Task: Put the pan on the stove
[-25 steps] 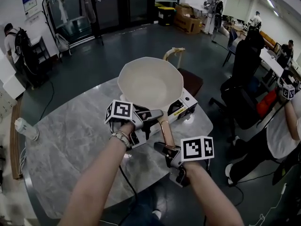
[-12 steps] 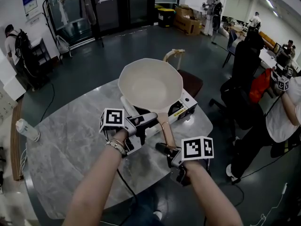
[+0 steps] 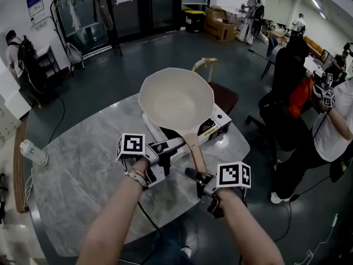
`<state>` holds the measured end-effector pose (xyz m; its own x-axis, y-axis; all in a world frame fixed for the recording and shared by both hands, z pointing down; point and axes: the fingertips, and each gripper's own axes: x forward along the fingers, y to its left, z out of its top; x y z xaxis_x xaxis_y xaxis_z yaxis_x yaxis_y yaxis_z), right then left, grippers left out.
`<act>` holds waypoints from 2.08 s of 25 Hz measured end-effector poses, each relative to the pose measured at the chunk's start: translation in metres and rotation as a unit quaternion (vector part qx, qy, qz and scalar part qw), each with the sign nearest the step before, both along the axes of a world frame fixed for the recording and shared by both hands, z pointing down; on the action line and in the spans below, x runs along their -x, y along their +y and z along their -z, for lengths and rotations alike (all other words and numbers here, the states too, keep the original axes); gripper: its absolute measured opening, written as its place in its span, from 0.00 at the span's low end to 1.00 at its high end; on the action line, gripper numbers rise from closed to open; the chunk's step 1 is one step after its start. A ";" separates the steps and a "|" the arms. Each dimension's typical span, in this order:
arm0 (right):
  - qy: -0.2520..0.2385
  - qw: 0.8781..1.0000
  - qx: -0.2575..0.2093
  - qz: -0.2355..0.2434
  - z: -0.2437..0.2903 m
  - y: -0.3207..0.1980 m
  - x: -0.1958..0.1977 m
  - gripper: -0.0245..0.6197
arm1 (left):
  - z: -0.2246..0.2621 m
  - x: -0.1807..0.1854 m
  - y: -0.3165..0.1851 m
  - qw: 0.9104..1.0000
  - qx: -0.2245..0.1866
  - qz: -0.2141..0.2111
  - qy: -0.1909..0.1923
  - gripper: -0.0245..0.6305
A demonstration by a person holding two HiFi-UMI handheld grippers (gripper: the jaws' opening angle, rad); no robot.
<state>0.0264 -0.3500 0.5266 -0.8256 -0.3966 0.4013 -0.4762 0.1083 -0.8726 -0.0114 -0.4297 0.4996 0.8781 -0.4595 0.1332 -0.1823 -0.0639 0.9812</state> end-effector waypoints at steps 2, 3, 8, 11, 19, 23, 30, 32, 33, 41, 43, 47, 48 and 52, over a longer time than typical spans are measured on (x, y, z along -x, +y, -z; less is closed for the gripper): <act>-0.001 1.000 -0.002 0.004 0.000 0.001 -0.001 0.19 | -0.002 0.000 0.002 1.000 0.001 0.001 0.000 0.52; -0.003 1.000 -0.002 0.007 0.000 0.001 -0.001 0.23 | -0.003 0.000 0.003 1.000 0.001 0.001 -0.001 0.52; -0.016 1.000 0.003 0.017 0.002 0.003 0.001 0.42 | -0.002 -0.004 0.009 1.000 0.003 -0.003 -0.003 0.52; -0.023 1.000 0.004 0.016 0.004 0.003 0.004 0.48 | -0.001 -0.003 0.011 1.000 0.001 -0.003 -0.006 0.53; -0.019 1.000 0.000 -0.004 0.000 0.007 -0.004 0.51 | 0.000 -0.001 0.021 1.000 -0.001 0.005 -0.010 0.53; -0.015 1.000 -0.002 -0.017 -0.002 0.010 -0.011 0.51 | 0.001 0.000 0.028 1.000 -0.001 0.006 -0.011 0.53; -0.010 0.999 -0.009 -0.032 0.003 0.018 -0.019 0.51 | 0.002 0.001 0.039 0.999 -0.012 0.020 -0.030 0.53; -0.009 0.999 -0.010 -0.037 0.006 0.020 -0.022 0.51 | 0.004 0.003 0.042 0.998 -0.031 0.030 -0.055 0.53; -0.009 0.999 -0.010 -0.039 0.007 0.021 -0.023 0.51 | 0.006 0.004 0.045 0.997 -0.040 0.031 -0.064 0.53; 0.000 0.999 -0.010 -0.045 0.011 0.043 -0.030 0.50 | 0.019 0.009 0.066 0.992 -0.076 0.039 -0.098 0.53; 0.002 0.999 -0.013 -0.050 0.012 0.047 -0.034 0.50 | 0.020 0.012 0.070 0.991 -0.076 0.050 -0.096 0.51; 0.011 0.998 -0.026 -0.051 0.017 0.054 -0.039 0.50 | 0.023 0.018 0.078 0.990 -0.082 0.067 -0.098 0.46; 0.019 0.998 -0.030 -0.049 0.018 0.056 -0.040 0.48 | 0.024 0.019 0.080 0.989 -0.083 0.068 -0.100 0.45; 0.057 0.996 -0.051 -0.048 0.025 0.063 -0.046 0.36 | 0.026 0.020 0.091 0.986 -0.091 0.062 -0.126 0.37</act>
<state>0.0724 -0.2869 0.5019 -0.7332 -0.5150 0.4441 -0.5845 0.1437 -0.7986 -0.0315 -0.3382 0.4735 0.7628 -0.5983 0.2454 -0.4360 -0.1956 0.8784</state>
